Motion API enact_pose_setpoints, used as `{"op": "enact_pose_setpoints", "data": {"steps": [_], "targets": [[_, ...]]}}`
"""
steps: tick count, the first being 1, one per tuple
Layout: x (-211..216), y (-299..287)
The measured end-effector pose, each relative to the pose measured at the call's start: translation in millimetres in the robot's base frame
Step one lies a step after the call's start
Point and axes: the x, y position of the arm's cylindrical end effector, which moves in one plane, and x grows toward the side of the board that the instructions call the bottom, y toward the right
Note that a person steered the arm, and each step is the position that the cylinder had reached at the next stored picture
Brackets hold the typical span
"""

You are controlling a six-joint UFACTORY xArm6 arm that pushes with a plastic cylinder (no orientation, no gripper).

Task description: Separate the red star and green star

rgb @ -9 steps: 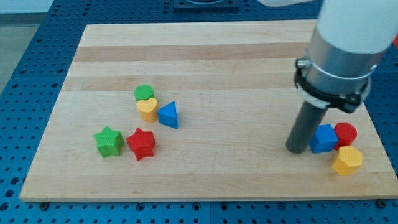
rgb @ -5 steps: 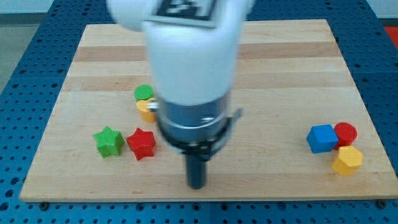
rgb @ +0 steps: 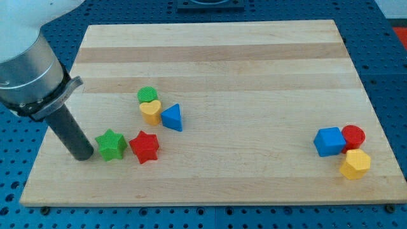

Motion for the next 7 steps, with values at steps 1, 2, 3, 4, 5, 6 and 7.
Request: {"op": "enact_pose_setpoints", "data": {"steps": [1, 2, 3, 4, 5, 6, 7], "targets": [[-0.5, 10.7], [-0.5, 35.8], [-0.5, 62.1], [-0.5, 91.6], [1.6, 115.2], [15.2, 129.6], [16.9, 142.5]]}}
